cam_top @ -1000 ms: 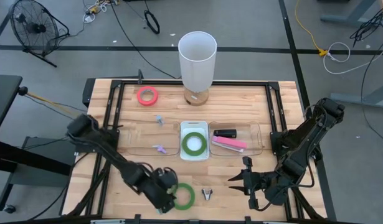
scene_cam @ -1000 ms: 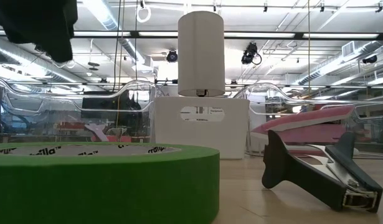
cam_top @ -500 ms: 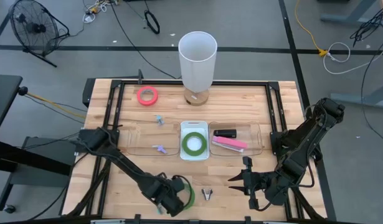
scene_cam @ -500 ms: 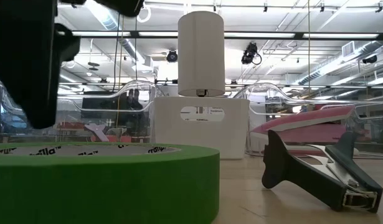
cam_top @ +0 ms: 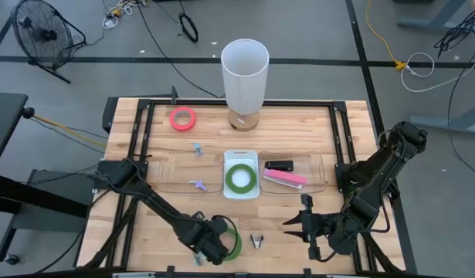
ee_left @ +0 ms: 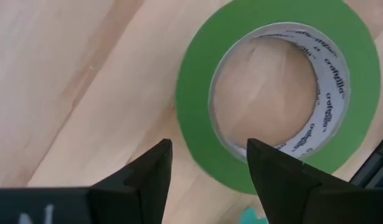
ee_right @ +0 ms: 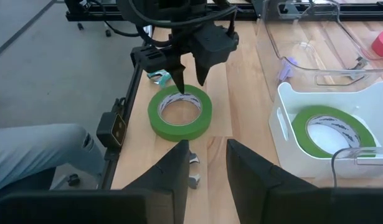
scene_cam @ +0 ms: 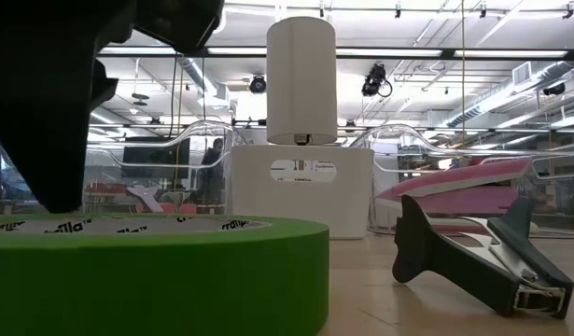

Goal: Pick and place Stapler, Stapler remover, tape
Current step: Put the green tape into the white bin

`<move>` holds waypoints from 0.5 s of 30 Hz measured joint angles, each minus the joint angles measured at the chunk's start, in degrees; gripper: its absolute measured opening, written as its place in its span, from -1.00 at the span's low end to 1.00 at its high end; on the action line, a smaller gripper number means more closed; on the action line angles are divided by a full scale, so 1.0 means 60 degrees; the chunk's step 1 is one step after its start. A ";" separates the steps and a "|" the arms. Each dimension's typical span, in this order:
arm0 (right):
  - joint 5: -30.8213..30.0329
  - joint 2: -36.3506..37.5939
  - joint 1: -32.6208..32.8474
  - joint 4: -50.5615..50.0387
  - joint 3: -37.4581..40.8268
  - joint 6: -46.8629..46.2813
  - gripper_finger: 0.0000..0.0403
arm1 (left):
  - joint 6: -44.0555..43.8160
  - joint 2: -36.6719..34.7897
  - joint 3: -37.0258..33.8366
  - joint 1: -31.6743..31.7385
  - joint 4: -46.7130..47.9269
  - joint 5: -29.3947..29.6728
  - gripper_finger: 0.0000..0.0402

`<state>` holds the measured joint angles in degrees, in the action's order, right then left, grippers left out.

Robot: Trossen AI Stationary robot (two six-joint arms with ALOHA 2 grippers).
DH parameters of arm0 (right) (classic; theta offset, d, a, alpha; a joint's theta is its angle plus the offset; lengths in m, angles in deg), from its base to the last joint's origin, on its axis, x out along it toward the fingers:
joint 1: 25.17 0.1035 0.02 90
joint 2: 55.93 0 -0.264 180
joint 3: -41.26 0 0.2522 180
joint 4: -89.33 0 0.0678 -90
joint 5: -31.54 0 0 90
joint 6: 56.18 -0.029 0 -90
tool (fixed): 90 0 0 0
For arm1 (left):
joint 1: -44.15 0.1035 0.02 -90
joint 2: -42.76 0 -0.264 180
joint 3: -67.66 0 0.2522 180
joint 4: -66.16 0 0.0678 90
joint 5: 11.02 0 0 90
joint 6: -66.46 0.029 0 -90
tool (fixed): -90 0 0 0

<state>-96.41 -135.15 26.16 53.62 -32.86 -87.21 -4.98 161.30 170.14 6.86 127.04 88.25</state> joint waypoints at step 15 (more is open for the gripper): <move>0.0004 -0.0004 -0.0001 0.0004 0.0000 -0.0001 -0.47 | -0.0245 0.0016 -0.0009 0.0000 -0.0005 0.0472 0.04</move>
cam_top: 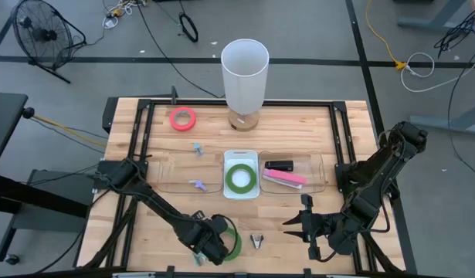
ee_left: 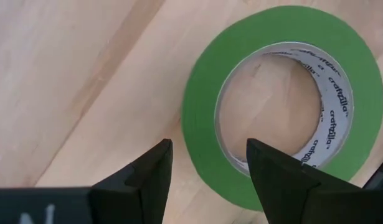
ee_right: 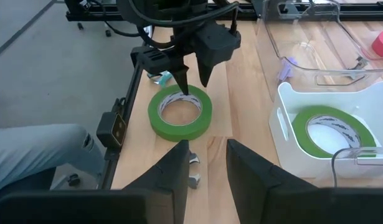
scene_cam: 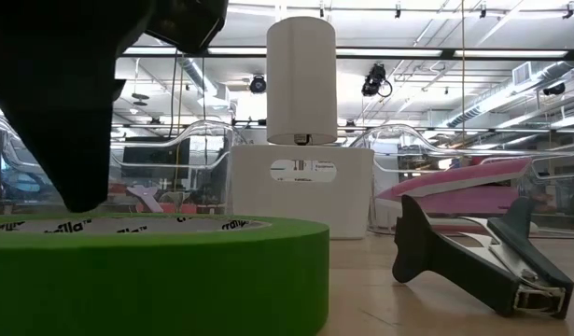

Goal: Pick and place Stapler, Stapler remover, tape
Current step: Put the green tape into the white bin

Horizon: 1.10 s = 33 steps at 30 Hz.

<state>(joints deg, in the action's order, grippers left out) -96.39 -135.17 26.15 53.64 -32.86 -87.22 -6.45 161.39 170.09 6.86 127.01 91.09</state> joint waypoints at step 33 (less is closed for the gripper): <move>-0.0025 0.0000 0.0002 0.0004 0.0003 -0.0001 -0.47 | 0.1301 0.0837 0.1020 0.0255 0.0536 0.0026 -0.57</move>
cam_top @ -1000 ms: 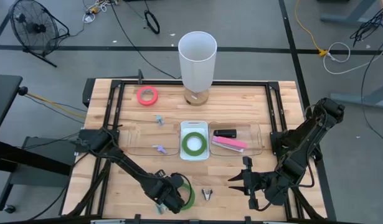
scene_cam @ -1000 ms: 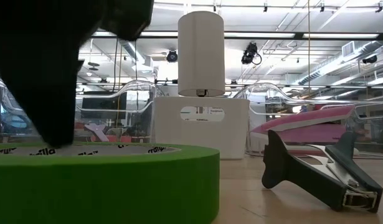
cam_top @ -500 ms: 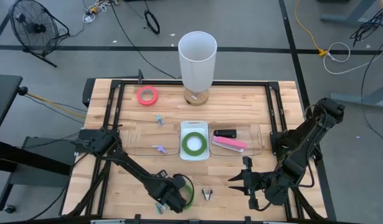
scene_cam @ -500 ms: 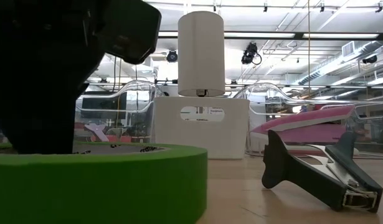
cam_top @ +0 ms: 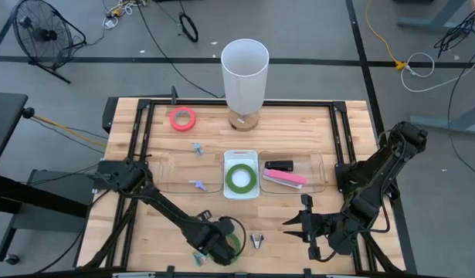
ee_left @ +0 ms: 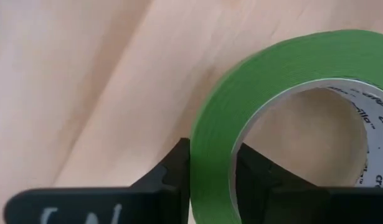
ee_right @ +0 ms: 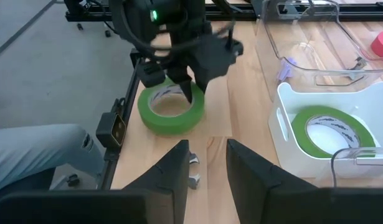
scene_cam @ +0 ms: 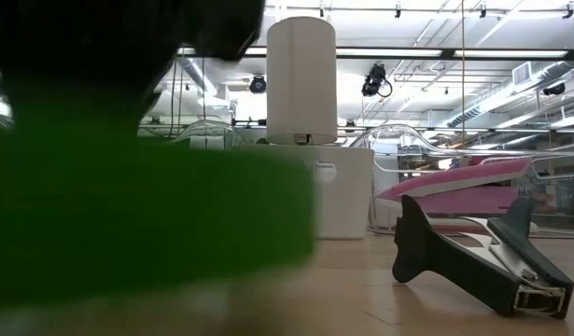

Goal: Pick and place Stapler, Stapler remover, tape
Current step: Put the green tape into the white bin

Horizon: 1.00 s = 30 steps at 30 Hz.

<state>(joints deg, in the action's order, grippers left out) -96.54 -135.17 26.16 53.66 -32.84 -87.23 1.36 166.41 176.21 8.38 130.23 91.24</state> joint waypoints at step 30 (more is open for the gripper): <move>0.0006 -0.0004 -0.0002 -0.0007 -0.0001 0.0004 -0.47 | 0.4703 -0.0058 0.5201 0.4016 0.5745 0.1358 -0.57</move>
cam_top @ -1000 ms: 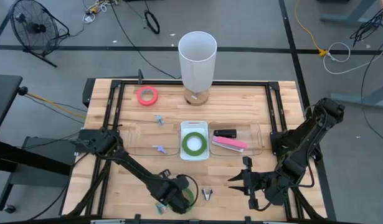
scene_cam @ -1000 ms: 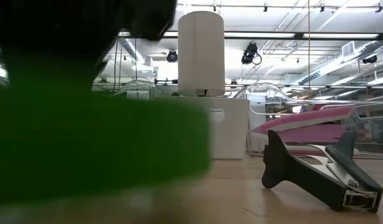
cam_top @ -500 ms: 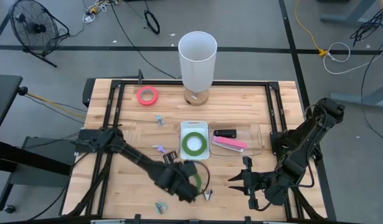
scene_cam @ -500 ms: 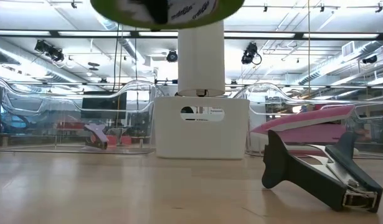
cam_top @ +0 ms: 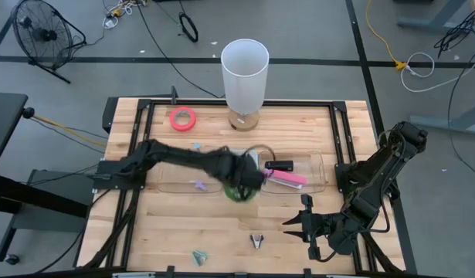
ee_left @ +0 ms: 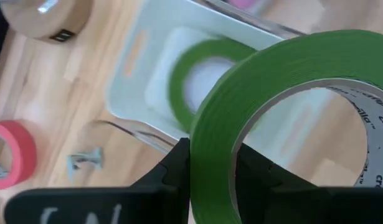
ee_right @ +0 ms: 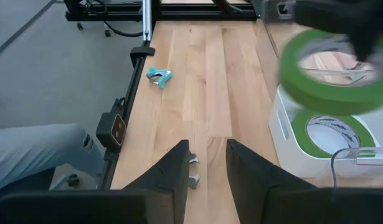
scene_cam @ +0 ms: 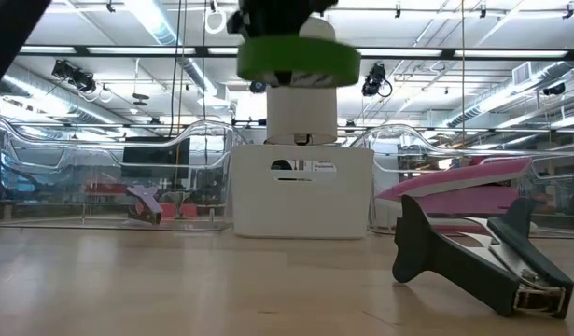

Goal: Pick and place Stapler, Stapler remover, tape
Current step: Put the green tape into the white bin

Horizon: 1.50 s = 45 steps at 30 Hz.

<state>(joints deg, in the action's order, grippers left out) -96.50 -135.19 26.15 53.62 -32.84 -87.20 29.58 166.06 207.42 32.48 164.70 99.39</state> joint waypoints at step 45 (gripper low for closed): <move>0.0248 0.0000 0.0049 -0.0157 0.0001 -0.0004 -0.47 | 0.0589 0.0103 -0.1716 0.2392 -0.2047 -0.1884 -0.57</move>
<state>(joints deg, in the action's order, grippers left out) -95.01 -135.19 26.45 52.68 -32.84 -87.23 33.11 166.68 197.12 46.83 152.42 88.09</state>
